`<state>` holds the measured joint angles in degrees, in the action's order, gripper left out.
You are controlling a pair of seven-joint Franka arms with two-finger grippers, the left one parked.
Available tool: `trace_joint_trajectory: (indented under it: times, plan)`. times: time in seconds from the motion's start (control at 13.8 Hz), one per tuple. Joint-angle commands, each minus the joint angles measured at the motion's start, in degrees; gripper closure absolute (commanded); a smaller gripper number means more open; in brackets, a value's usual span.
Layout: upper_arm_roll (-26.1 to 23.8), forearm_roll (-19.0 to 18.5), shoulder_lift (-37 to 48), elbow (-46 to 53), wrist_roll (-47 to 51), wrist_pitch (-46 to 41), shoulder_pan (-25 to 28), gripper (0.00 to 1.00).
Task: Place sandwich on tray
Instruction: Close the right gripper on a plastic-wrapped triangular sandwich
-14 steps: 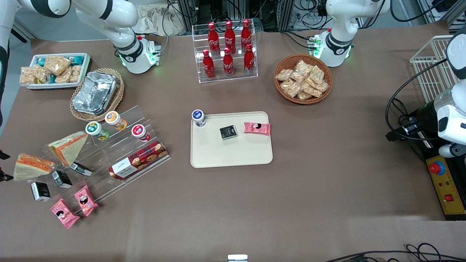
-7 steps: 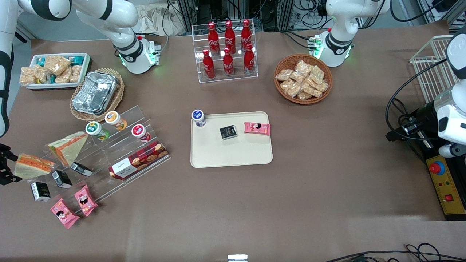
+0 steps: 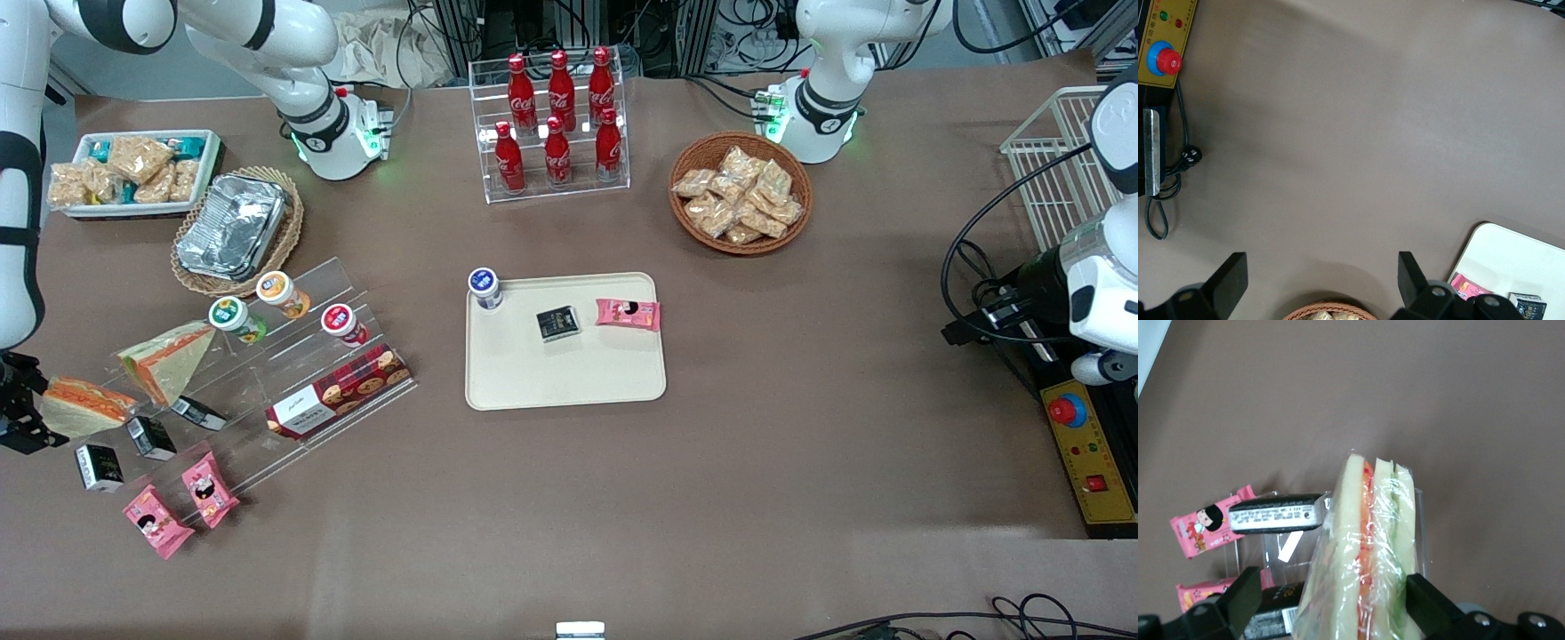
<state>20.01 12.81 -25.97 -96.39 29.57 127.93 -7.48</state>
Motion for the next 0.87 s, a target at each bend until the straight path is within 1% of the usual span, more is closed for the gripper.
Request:
trace_joint_trajectory:
  times: [0.0, 0.07, 0.15, 0.22, 0.29, 0.36, 0.44, 0.65, 0.8]
  plan:
    - [0.1, 4.4, -1.8, -0.1, -6.5, 1.7, 0.1, 0.16]
    - [0.3, 6.1, -1.8, 0.0, -8.5, 1.7, -0.1, 0.23]
    - [0.5, 6.2, -1.7, 0.0, -11.4, 1.5, -0.2, 0.45]
    - [0.6, 6.3, -1.8, 0.0, -14.2, 1.6, -0.4, 0.61]
    - [0.6, 7.3, -1.6, 0.0, -16.9, 1.5, -1.1, 0.85]
    - [0.6, 8.2, -1.5, 0.0, -19.0, 1.5, -1.1, 0.96]
    - [0.6, 8.4, -1.6, 0.1, -20.1, 1.4, -1.3, 1.00]
    - [0.6, 8.5, -1.5, 0.9, -21.8, 0.9, -1.8, 1.00]
    - [0.6, 8.5, -1.5, 2.6, -21.8, -1.0, -1.8, 1.00]
